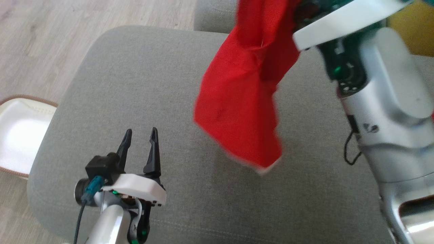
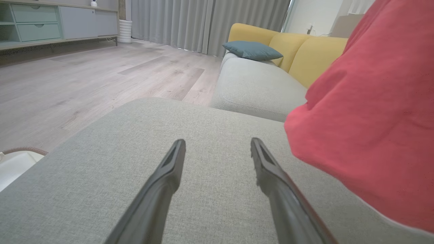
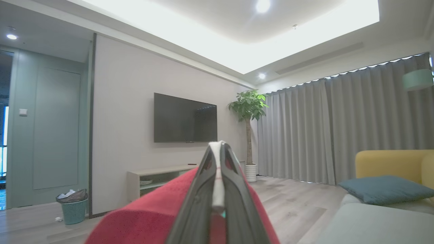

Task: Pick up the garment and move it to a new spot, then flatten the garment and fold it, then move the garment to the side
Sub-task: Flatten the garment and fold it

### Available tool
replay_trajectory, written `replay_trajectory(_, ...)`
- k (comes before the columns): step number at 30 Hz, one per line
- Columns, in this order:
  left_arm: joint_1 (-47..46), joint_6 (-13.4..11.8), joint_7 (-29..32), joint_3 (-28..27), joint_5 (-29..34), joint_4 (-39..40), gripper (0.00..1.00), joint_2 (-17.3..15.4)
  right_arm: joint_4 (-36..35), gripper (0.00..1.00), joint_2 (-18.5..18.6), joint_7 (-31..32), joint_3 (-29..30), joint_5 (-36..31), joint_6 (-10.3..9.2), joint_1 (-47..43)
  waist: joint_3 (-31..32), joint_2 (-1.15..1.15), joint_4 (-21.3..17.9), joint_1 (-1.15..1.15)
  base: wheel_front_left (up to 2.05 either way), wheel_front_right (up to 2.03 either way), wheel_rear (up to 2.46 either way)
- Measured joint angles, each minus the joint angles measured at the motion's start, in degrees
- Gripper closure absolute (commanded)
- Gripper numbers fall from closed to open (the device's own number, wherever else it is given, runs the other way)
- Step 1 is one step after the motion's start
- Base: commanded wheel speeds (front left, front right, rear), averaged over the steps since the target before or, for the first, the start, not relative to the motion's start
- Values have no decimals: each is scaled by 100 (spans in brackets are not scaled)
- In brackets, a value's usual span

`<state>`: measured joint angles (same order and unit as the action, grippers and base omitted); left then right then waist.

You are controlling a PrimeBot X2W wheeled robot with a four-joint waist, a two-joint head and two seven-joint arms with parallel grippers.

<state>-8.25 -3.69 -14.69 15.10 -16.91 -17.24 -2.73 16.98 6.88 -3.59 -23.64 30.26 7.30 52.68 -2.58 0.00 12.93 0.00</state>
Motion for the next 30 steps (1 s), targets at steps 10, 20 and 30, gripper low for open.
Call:
replay_trajectory(10,-47,18,1,96,18,51,0,3,1657,100,985,44,667,-553,1,-494,-397,0,136,0,0,0,0)
replay_trajectory(20,-341,16,0,147,11,31,0,7,3352,100,1222,-767,1266,-1483,0,173,-735,0,153,0,0,0,0)
replay_trajectory(30,-426,-37,0,254,-75,27,0,22,4132,0,868,-1022,1312,-2492,0,477,-752,0,-143,0,0,0,0)
